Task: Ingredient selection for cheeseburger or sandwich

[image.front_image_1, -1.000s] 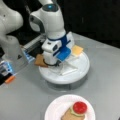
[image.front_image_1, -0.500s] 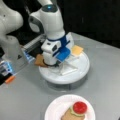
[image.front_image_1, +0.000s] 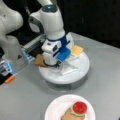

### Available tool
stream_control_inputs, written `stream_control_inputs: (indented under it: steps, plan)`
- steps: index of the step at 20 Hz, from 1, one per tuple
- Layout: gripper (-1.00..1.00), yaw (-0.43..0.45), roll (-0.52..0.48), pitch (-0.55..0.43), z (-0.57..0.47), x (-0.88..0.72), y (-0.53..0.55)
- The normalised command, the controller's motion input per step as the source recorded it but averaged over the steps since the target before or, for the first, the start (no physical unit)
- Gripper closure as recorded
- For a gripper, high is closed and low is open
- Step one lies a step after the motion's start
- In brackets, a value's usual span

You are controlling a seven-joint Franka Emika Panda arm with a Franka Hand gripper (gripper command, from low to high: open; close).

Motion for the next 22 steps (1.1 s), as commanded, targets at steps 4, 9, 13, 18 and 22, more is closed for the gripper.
stream_control_inputs:
  steps: [4, 9, 13, 18, 22]
  plan:
    - [-1.0, 0.159, 0.024, -0.189, -0.18, -0.15, -0.02]
    - [-1.0, 0.157, 0.031, -0.176, -0.16, -0.17, -0.05]
    - [-1.0, 0.175, 0.049, -0.161, -0.15, -0.16, -0.06]
    - [-1.0, 0.19, 0.077, -0.147, -0.17, -0.12, -0.07]
    - [-1.0, 0.182, 0.094, -0.125, -0.15, -0.14, -0.08]
